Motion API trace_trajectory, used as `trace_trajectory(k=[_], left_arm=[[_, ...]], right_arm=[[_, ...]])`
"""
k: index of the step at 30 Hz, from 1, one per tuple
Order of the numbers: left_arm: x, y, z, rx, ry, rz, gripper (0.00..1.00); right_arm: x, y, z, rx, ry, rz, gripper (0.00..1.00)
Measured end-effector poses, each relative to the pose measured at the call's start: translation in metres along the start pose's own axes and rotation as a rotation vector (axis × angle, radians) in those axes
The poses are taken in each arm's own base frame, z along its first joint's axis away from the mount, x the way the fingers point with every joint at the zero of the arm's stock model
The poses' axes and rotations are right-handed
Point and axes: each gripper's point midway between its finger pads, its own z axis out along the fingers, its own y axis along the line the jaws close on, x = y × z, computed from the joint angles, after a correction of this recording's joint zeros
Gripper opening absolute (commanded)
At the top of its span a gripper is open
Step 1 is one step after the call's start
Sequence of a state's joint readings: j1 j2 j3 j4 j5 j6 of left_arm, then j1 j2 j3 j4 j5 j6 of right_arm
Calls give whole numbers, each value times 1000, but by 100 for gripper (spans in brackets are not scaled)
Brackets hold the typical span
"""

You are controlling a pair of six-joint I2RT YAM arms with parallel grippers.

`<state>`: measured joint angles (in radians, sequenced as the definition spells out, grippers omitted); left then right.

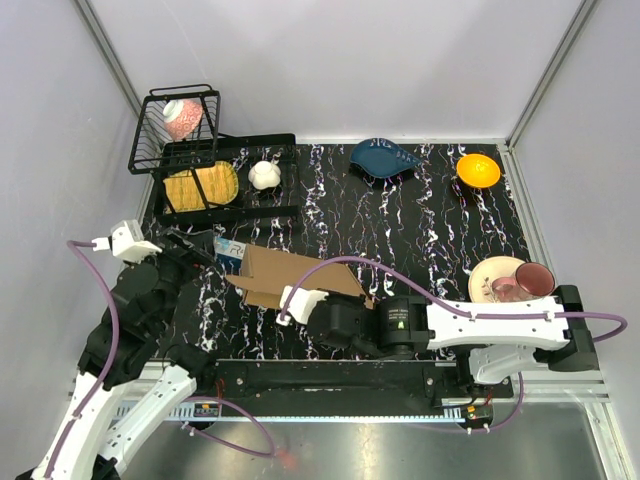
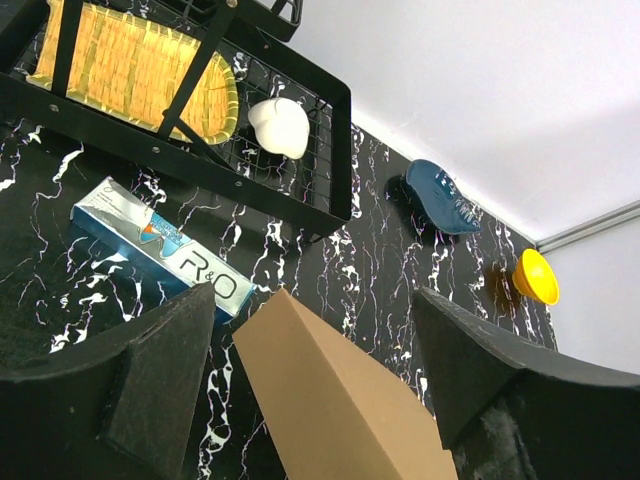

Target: Fold the paper box

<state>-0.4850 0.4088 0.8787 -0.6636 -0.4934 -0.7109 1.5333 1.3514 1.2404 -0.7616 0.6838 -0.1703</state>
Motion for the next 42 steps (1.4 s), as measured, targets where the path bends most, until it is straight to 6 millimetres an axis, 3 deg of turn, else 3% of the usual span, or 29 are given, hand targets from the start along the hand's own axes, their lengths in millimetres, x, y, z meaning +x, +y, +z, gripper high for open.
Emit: trace_trajectory(k=[6, 11, 17, 22, 32, 38, 42], left_arm=[[5, 3, 2, -9, 10, 7, 83], [8, 4, 4, -19, 22, 15, 83], [12, 5, 5, -27, 38, 23, 83], [29, 11, 11, -38, 78, 25, 83], [59, 12, 31, -64, 166, 50, 84], [71, 15, 43, -99, 198, 69, 84], [73, 14, 49, -106, 199, 81, 84]], right_arm=[[4, 7, -12, -147, 46, 10, 0], [7, -13, -15, -200, 93, 78, 0], [13, -59, -7, -266, 117, 276, 0], [13, -65, -3, -347, 122, 331, 0], [-12, -66, 34, -422, 96, 358, 0], [-19, -90, 73, -358, 71, 377, 3], [-7, -105, 99, -300, 110, 380, 5]])
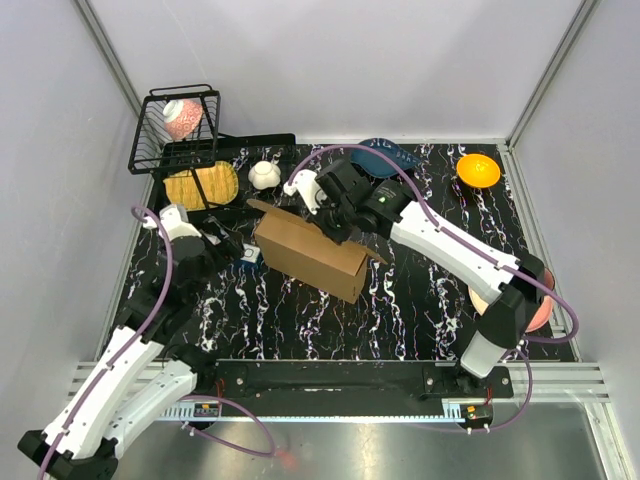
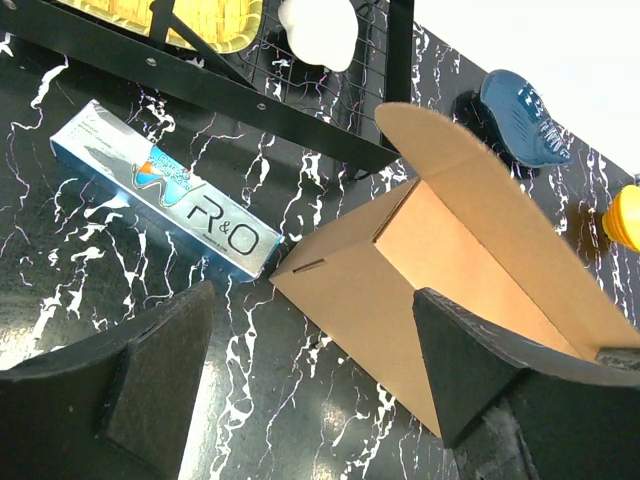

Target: Fold the paper box

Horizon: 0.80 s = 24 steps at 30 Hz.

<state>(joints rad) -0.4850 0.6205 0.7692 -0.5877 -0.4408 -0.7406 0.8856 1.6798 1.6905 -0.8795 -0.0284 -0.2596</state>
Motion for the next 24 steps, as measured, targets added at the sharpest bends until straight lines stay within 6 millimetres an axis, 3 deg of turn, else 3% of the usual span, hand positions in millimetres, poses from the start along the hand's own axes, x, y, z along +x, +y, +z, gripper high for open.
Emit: trace_trajectory(k=[5, 9, 14, 24], left_arm=[[3, -3, 12, -15, 10, 27, 84], [5, -3, 21, -29, 18, 50, 84], [0, 1, 30, -56, 3, 53, 84], [-21, 1, 39, -68, -42, 46, 84]], right_arm=[[-3, -20, 5, 63, -2, 12, 6], [-3, -31, 9, 117, 13, 5, 15], [24, -34, 30, 140, 127, 0, 22], [31, -48, 26, 217, 156, 2, 52]])
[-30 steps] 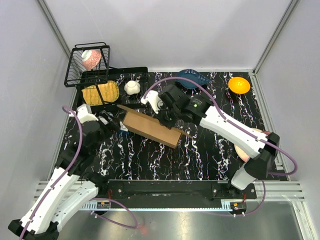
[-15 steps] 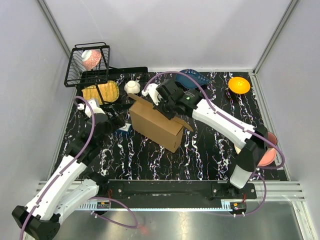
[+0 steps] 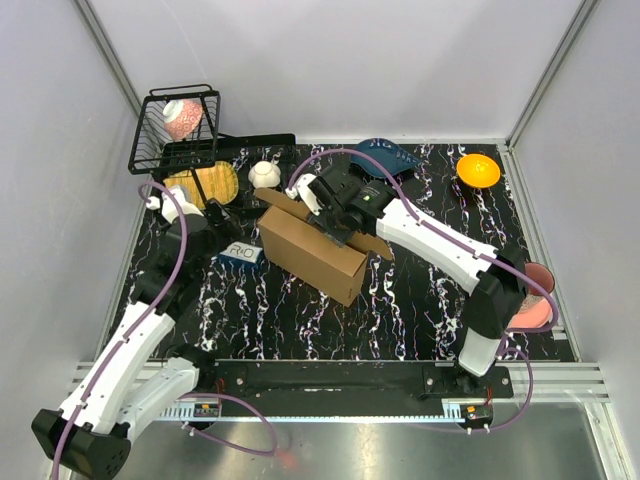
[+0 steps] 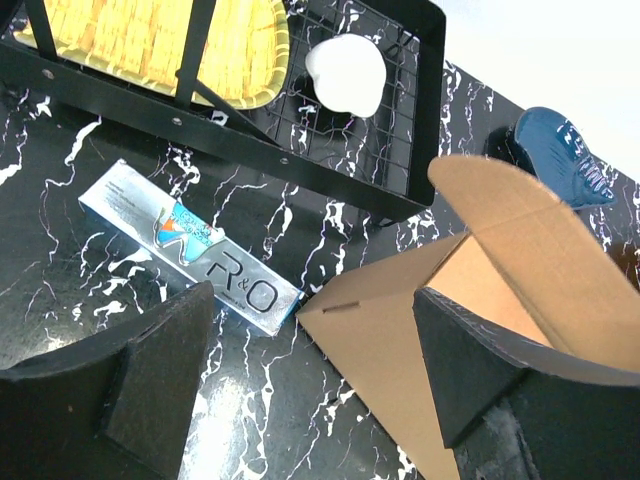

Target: Fold the paper box

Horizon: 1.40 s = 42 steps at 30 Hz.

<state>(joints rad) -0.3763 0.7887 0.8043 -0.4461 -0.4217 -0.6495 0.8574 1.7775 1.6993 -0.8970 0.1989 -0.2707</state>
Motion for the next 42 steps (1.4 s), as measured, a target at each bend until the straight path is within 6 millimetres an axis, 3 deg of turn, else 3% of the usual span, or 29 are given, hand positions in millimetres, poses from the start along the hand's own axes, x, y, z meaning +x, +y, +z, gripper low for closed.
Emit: trace_trajectory(k=[9, 18, 26, 30, 35, 39, 42], left_arm=[[-17, -13, 0, 35, -22, 2, 84], [-9, -13, 8, 26, 8, 23, 84], [-12, -13, 10, 22, 9, 40, 84], [-22, -16, 12, 19, -7, 44, 84], [-44, -20, 14, 32, -59, 52, 87], [-54, -33, 23, 98, -90, 90, 89], [-56, -45, 33, 150, -97, 116, 90]], right_arm=[[6, -3, -10, 14, 17, 9, 61], [-6, -10, -24, 29, -16, 21, 65], [-50, -26, -68, 46, -164, 72, 67], [-54, -32, -102, 53, -239, 116, 66], [-9, -30, -135, 67, -251, 183, 67], [42, -15, -133, 55, -211, 251, 67], [63, -11, -132, 67, -224, 323, 68]])
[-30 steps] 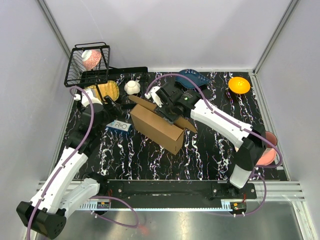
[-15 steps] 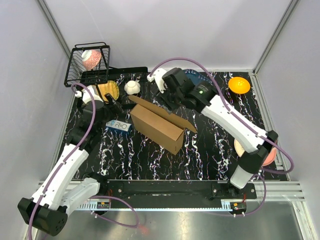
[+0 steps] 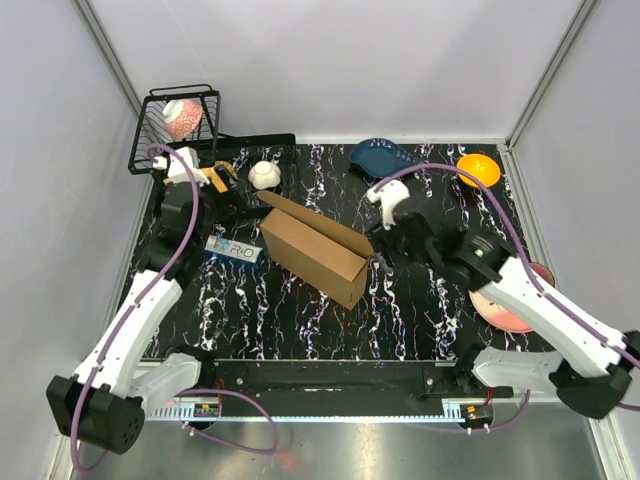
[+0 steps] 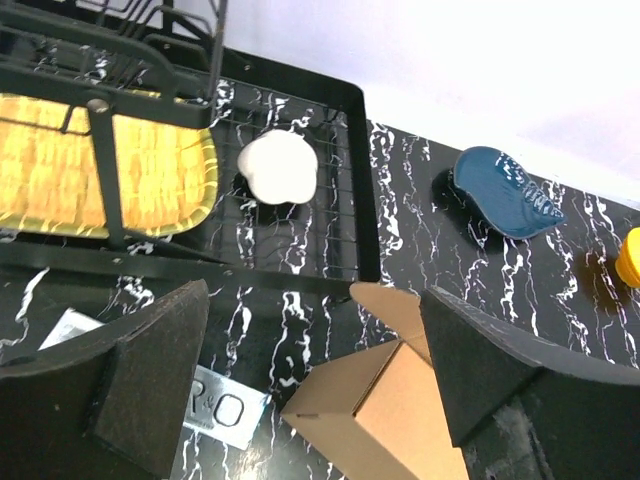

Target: Fold the paper box

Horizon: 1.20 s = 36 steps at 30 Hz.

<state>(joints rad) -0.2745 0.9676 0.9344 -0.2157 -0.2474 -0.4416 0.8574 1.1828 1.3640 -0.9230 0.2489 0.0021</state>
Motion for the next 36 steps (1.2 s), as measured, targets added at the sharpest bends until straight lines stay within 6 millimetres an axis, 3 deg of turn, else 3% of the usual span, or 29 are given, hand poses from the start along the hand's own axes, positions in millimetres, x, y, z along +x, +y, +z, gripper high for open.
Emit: trace_trajectory(k=[3, 7, 11, 18, 30, 36], left_arm=[[-2, -8, 15, 38, -12, 6, 90], [-11, -22, 30, 97, -9, 37, 90], [-26, -39, 35, 163, -38, 60, 90], [-22, -38, 34, 170, -35, 76, 90], [-12, -34, 34, 166, -15, 82, 90], [-12, -34, 34, 167, -17, 84, 90]], right_arm=[[4, -6, -15, 16, -89, 95, 68], [-12, -11, -46, 1, -238, 192, 68], [-16, -9, -54, -29, -269, 199, 66], [1, 9, -21, -76, -137, 131, 65], [24, 10, 29, -22, 25, -6, 56], [28, 9, 37, -10, 53, -45, 40]])
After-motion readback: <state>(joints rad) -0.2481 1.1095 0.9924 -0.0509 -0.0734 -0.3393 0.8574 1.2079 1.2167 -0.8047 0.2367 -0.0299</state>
